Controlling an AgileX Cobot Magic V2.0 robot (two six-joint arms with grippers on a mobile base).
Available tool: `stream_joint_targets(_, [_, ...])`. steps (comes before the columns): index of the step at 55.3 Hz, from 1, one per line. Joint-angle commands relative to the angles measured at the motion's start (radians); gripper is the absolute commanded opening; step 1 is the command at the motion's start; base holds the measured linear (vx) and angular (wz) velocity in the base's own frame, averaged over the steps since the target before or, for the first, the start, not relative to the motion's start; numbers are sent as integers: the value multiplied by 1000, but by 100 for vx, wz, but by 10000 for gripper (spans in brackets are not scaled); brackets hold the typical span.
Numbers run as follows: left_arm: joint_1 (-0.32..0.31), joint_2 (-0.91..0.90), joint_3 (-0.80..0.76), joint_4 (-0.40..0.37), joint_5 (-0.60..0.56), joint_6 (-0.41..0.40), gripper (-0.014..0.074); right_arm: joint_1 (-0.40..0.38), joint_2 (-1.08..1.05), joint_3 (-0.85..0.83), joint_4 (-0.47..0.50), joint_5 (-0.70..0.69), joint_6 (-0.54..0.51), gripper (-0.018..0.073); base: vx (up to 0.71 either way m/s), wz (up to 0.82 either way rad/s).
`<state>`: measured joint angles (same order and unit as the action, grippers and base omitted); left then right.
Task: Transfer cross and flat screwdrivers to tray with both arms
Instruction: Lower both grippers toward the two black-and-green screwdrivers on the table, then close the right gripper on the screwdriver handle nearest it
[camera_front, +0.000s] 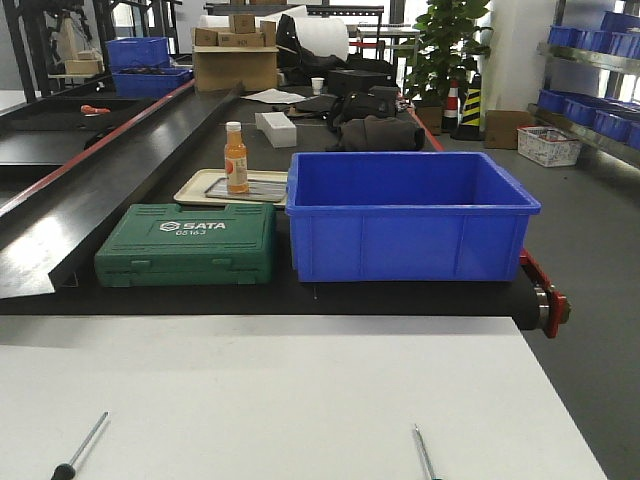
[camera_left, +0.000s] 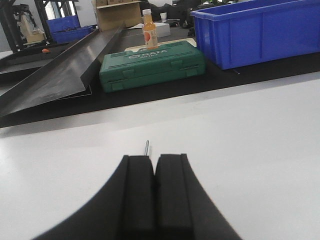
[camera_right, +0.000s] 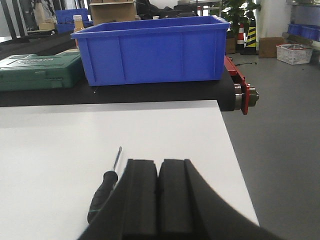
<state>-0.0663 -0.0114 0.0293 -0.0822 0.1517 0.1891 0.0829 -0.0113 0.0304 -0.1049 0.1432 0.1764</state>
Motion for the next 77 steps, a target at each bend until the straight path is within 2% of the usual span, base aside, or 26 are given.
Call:
stream_joint_targets(1, [-4,-13,-34,-1,-130,5,3,-6,-6,7,-9,-135,2,-8,0,0])
stream_joint_targets(4, [-4,-13,-39,-1,-175,5,3,-6,-6,7,-9,-203,7,-8,0,0])
stream_joint_targets(9, [-4,-13,-41,-5,-320,-18,3,-6,-6,-5,-13,-294,0,-8,0,0])
stream_joint_targets(12, [-4,-12,-58,-39,-361,-94,3,-6,-4,-42,-13,-301,-4,-8,0,0])
stream_joint_targets(15, [-4,-6,-106,-58,-327,-152,3,-6,8,-107,-14,-269,-4,-8,0,0])
stream_joint_targets(19, [-4,32,-199,-54,-250,-155,3,-6,61,-220,-14,-176,-4,-8,0,0])
stream_joint_targets(27, [-4,257,-467,-51,-132,-93,3,-6,304,-491,-21,-65,-58,-8,0,0])
stream_joint_targets(32, [-4,469,-642,-51,-71,-32,3,-6,504,-633,-21,-78,-118,-8,0,0])
stream_joint_targets(37, [-4,642,-746,-52,-51,-24,3,-6,659,-720,-13,-104,-127,-8,0,0])
stream_joint_targets(45, [-4,808,-817,-55,-5,-26,3,-6,839,-768,-10,-108,-124,-8,0,0])
stream_joint_targets(53, [-4,894,-818,-54,-34,-20,25,-4,948,-772,-9,-110,-124,11,0,0])
stream_joint_targets(61, [-4,923,-818,-54,-53,-19,129,-4,996,-772,-9,-111,-124,136,0,0])
stream_joint_targets(64, [-4,925,-818,-55,-45,-28,193,-4,1011,-772,-9,-111,-124,218,0,0])
stream_joint_targets(71, [-4,925,-818,-55,-16,-29,372,-5,1044,-772,15,-136,-123,475,0,0])
stream_joint_targets(77, [-4,925,-818,-55,-12,-29,510,-5,1067,-772,16,-178,-124,643,0,0])
